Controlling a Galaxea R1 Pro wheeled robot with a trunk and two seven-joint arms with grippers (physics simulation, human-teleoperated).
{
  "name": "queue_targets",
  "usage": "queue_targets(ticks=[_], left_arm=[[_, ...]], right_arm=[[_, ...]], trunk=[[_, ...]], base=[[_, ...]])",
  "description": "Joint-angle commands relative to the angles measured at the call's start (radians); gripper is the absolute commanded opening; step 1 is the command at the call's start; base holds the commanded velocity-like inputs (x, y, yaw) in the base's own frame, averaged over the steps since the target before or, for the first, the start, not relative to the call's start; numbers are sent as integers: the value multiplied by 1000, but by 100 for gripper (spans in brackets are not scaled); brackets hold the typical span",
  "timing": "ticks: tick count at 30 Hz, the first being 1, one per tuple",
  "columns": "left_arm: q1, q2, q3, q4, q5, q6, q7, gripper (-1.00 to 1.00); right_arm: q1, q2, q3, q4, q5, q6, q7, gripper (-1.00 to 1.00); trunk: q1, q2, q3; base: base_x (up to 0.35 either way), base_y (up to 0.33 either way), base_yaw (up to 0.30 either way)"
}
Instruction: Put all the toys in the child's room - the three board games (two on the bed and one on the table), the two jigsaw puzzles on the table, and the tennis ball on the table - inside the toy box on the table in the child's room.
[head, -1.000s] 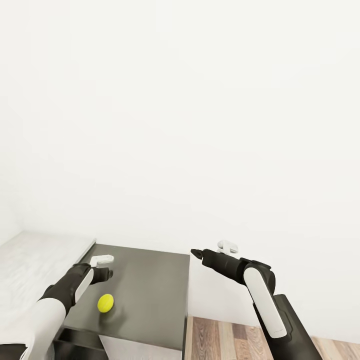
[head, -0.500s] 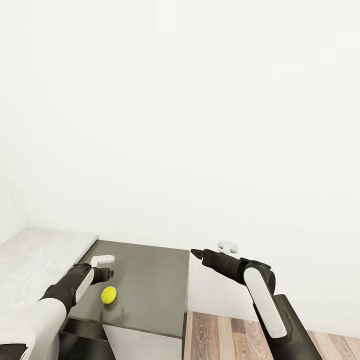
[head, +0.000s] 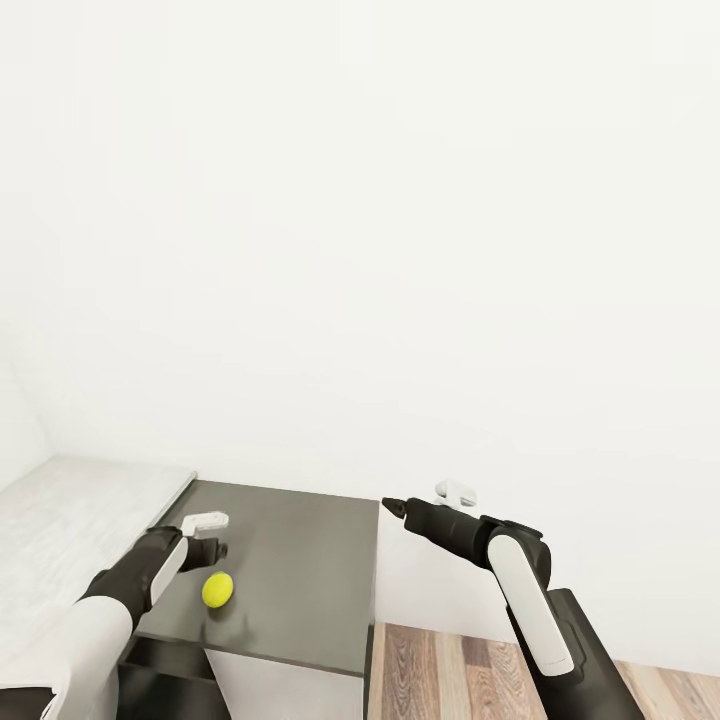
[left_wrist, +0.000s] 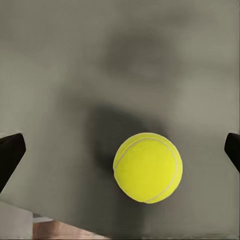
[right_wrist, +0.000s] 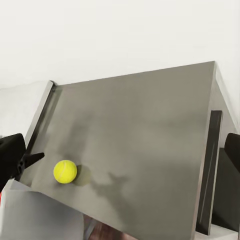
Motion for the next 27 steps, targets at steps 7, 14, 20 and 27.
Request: queue_targets(ticks=[7, 14, 20, 27], left_arm=[[-1, 1, 3, -6, 10, 101, -71, 100], [-1, 4, 4, -9, 11, 137, -140, 100], [-1, 3, 4, -11, 11, 142, -150, 100], [-1, 1, 4, -28, 11, 134, -154, 100]], right_arm=[[-1, 0, 0, -1, -10, 5, -10, 100], [-1, 0, 0, -1, -11, 5, -10, 100], [-1, 0, 0, -1, -12, 9, -10, 100], [-1, 0, 0, -1, -11, 11, -10, 100]], trunk=[[8, -16, -9], [24, -44, -21], [24, -44, -21], [24, -44, -21]], base=[[0, 0, 0], [0, 0, 0], [0, 0, 0], [0, 0, 0]])
